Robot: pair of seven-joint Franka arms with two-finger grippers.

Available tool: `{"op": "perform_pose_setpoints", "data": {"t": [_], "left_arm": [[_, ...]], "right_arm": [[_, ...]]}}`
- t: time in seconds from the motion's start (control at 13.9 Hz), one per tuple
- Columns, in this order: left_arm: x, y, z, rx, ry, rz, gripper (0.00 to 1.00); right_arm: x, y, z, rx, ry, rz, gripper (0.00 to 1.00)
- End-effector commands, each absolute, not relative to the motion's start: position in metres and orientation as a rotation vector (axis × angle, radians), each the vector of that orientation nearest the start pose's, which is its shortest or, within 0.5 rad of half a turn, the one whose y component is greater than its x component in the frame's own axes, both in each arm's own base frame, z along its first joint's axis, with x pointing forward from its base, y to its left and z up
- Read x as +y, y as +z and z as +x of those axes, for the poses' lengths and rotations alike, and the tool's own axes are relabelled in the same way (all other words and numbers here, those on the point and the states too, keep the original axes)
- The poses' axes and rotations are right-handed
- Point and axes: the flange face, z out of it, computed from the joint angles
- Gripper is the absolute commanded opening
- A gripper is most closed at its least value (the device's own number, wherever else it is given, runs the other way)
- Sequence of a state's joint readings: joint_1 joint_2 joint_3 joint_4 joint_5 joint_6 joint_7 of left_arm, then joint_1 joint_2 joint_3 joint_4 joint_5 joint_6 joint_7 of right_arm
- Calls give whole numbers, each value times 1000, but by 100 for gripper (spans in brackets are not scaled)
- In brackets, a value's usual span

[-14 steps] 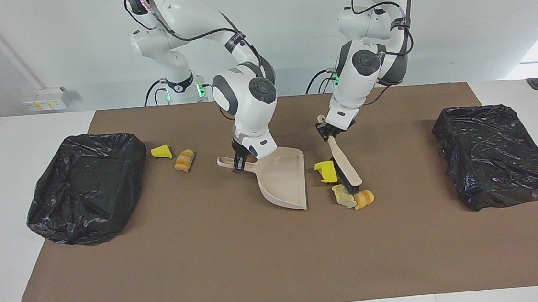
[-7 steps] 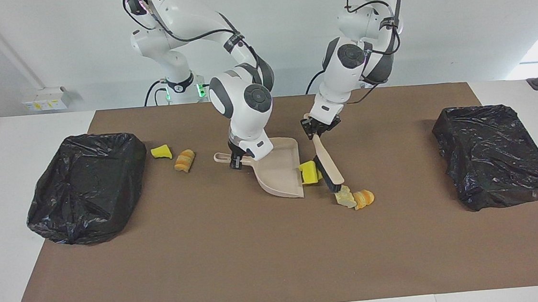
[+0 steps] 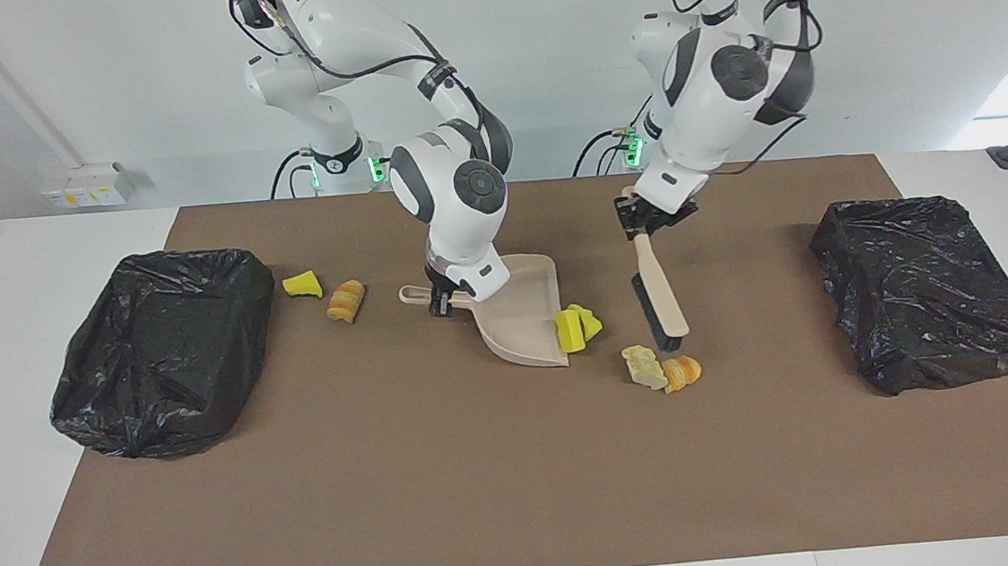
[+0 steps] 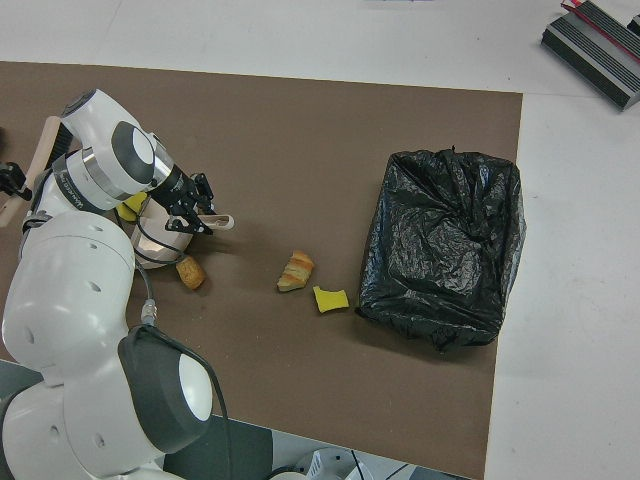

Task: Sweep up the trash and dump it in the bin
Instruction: 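Sweep the bread and sponge pieces into the dustpan with the left gripper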

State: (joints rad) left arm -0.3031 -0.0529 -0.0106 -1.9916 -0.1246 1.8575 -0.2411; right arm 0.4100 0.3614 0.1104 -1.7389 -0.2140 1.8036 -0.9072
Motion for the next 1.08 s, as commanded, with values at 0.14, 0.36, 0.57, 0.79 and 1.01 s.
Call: {"op": "perform_pose_setpoints", "data": {"t": [0.14,0.36,0.57,0.79,1.01], "left_arm": [[-124,444,537,359,170,-3134,0],[-128,400,552,408,167,-3089,0],[-132,363,545,422,199,-3085,0],[-150,358,531,460,217,-3076,0],[-177,360,522,496,210,-3067,0]], "right_arm": [[283,352,541,-2188,530,-2296,0],[281,354,538,-2184,565,-2313,0],[282,352,532,-2101,600,-2397,0],[283,349,525,-2047,613,-2453,0],[285,346,527,-2016,576,-2477,0]]}}
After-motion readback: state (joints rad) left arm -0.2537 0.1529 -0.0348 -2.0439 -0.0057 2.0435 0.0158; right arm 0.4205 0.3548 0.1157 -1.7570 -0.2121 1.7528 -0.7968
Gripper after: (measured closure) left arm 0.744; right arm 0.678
